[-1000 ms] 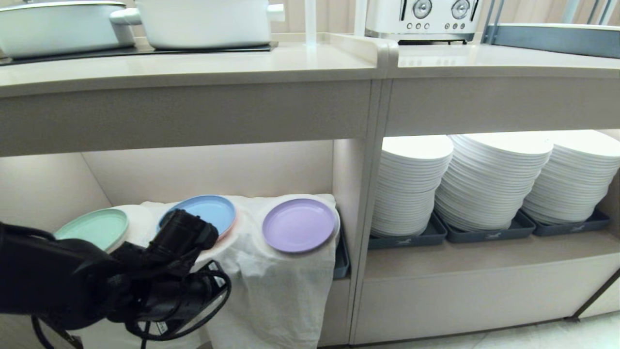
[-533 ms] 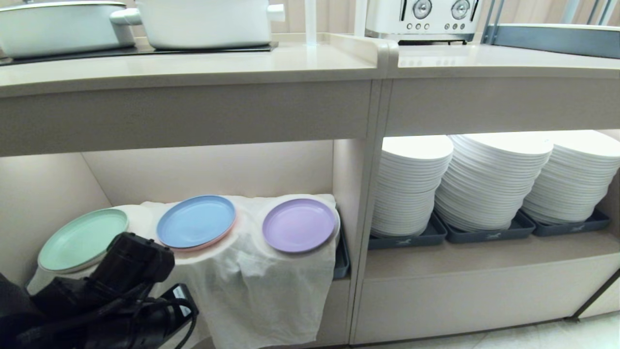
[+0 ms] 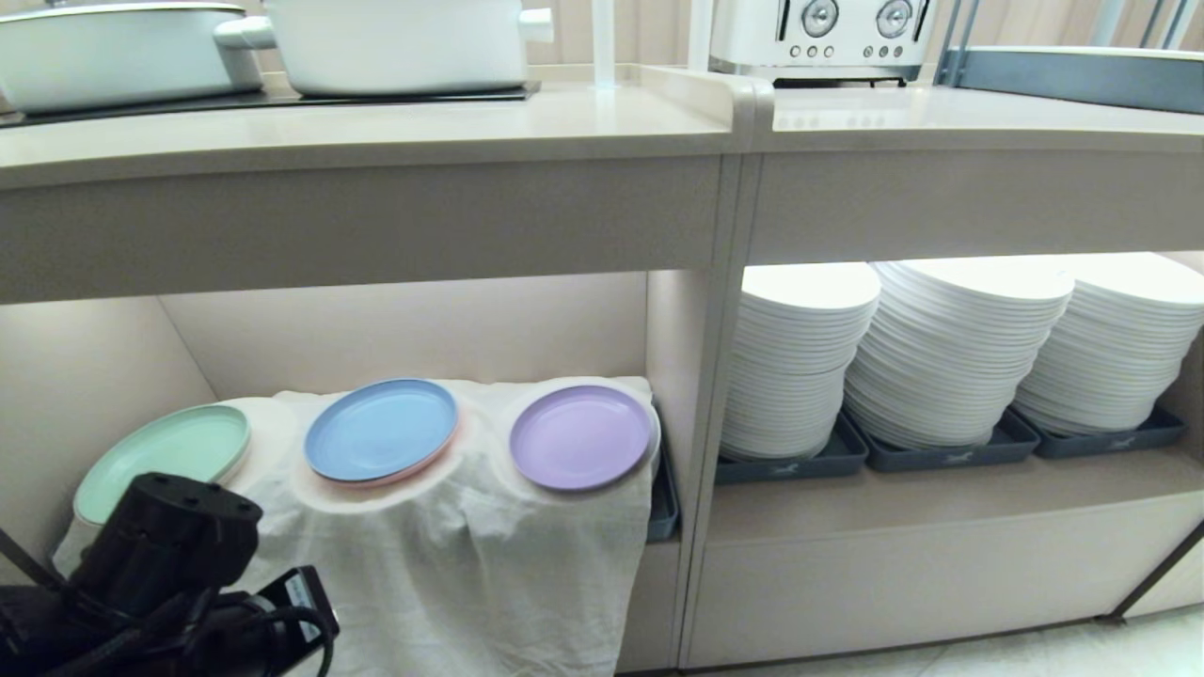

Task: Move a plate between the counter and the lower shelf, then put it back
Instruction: Pick up the plate in the cupboard

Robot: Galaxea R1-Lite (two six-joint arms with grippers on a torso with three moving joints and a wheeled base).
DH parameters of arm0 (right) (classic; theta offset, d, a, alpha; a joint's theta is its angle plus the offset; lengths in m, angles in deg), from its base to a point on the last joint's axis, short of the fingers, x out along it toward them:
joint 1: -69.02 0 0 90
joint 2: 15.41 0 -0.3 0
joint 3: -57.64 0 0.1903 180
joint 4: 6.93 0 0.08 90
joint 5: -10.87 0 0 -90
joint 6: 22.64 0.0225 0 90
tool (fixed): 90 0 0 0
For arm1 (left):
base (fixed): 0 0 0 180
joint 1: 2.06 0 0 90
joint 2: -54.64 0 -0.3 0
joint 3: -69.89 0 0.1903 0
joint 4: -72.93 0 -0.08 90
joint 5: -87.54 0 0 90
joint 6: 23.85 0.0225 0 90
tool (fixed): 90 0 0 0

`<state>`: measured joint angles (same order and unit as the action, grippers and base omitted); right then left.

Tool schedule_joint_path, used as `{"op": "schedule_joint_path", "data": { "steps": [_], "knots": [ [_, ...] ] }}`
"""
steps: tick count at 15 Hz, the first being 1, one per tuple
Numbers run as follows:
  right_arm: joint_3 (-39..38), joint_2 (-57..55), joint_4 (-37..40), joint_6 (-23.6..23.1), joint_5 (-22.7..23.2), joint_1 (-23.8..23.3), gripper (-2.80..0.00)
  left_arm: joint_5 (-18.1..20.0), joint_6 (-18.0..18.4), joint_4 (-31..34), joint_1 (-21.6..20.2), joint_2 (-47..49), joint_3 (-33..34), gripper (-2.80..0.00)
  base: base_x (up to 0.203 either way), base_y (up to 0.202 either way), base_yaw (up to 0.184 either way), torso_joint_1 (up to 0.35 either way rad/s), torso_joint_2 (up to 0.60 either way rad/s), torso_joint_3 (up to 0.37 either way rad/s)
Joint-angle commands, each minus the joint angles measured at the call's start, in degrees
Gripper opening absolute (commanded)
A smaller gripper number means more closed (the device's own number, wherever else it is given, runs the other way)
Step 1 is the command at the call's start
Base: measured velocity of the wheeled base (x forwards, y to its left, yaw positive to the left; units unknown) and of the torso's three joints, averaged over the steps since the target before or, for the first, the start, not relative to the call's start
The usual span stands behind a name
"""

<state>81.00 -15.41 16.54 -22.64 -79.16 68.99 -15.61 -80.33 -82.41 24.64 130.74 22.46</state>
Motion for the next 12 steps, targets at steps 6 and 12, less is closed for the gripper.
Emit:
{"op": "schedule_joint_path", "data": {
  "steps": [6,12],
  "knots": [
    [0.00,0.00,-0.01,0.00,-0.05,0.02,-2.80,-2.48,8.25,0.03,-0.14,-6.97,3.75,-2.80,0.000,0.000,0.000,0.000,0.00,0.000],
    [0.00,0.00,-0.01,0.00,0.02,0.00,-2.80,-2.03,13.41,-0.06,-2.11,-11.05,6.07,-2.80,0.000,0.000,0.000,0.000,0.00,0.000]
  ]
}}
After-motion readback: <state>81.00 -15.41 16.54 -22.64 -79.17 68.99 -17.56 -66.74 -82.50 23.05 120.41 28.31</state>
